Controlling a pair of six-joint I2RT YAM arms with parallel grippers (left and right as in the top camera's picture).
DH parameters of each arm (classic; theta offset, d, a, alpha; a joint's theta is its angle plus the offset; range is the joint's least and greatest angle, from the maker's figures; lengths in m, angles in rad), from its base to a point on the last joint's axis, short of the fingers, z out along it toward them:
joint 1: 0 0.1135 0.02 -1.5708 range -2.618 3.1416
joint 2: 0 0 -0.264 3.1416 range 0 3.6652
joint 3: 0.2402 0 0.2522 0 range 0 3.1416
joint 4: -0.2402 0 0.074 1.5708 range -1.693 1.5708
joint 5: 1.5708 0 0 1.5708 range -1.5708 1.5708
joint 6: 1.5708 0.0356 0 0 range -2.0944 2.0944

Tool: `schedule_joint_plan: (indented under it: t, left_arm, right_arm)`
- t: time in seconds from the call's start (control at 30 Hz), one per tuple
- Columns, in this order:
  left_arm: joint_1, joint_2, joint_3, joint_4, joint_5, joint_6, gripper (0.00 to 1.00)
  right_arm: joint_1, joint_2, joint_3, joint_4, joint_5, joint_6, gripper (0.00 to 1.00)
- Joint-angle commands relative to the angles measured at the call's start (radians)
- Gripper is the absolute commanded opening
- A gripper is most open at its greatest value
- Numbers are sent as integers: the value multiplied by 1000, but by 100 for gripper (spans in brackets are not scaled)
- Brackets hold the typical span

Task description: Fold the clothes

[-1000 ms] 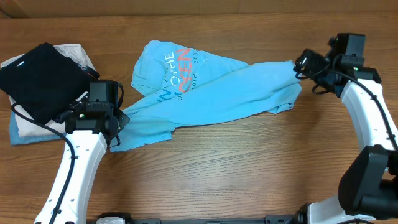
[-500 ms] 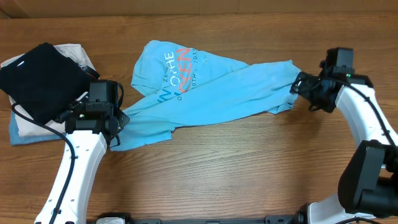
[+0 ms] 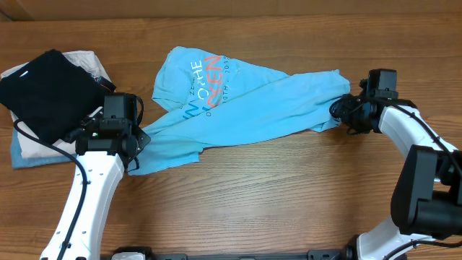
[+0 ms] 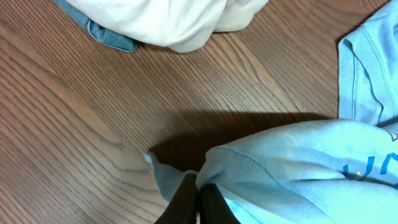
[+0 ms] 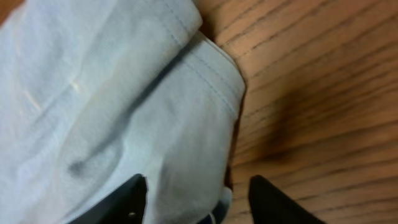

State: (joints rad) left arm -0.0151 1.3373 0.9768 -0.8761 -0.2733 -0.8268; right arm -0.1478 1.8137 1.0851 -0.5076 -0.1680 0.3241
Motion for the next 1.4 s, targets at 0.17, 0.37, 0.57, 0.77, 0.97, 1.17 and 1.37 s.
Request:
schedule_joint_plan:
  t: [0.17, 0.37, 0.57, 0.77, 0.97, 1.17, 1.37]
  left_arm:
    - [2, -2, -2, -3, -14, 19, 4]
    - [2, -2, -2, -3, -14, 19, 4]
    - [2, -2, -2, -3, -14, 19, 4]
    - [2, -2, -2, -3, -14, 19, 4]
    - [2, -2, -2, -3, -14, 19, 4]
    - [2, -2, -2, -2, -14, 19, 4]
    - [2, -2, -2, -2, -14, 19, 4]
  right_arm:
    - [5, 3, -6, 6, -21, 14, 29]
    - [5, 6, -23, 10, -20, 18, 34]
    - [5, 14, -37, 33, -21, 25, 29]
    - [5, 14, -37, 32, -15, 26, 4]
    - [-22, -36, 18, -48, 57, 73, 4]
    - [-31, -159, 179, -318, 146, 65, 4]
    - [-31, -169, 228, -469, 194, 66, 16]
